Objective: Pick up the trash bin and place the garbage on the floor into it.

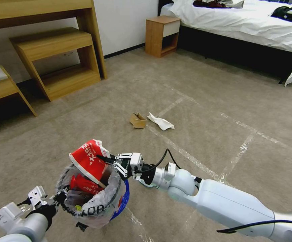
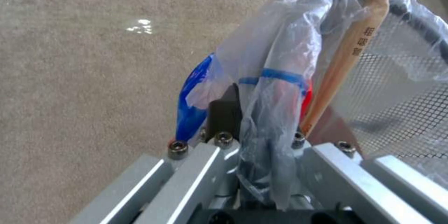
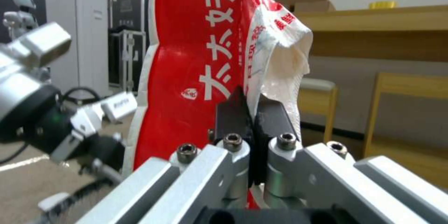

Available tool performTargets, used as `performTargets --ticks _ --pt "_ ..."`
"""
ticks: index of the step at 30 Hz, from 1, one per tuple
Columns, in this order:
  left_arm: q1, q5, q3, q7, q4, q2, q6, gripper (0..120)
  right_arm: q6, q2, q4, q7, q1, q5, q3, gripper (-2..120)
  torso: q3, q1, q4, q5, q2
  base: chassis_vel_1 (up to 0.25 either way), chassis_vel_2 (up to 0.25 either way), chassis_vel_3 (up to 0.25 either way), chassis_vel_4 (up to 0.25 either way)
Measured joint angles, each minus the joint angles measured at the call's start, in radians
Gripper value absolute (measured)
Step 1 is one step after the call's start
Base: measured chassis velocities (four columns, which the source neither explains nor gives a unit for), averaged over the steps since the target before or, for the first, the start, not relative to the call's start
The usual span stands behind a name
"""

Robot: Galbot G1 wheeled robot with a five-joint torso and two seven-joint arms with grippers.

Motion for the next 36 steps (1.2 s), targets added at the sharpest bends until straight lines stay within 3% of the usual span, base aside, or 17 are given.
performTargets --ticks 33,36 --pt "0.01 0.005 0.017 -0.002 -0.015 -0.006 -0.001 0 0.058 0.011 -0.122 -0.021 0.039 -0.063 -0.113 0 0.0 0.0 0.0 -0.0001 0.0 0.0 0.0 0.0 0.0" --pt "0.008 0.009 0.022 -0.002 -0.013 -0.009 -0.002 0 0.065 0.011 -0.123 -0.04 0.049 -0.062 -0.112 7 0.0 0.0 0.0 0.0 0.0 0.0 0.0 0.0 0.0"
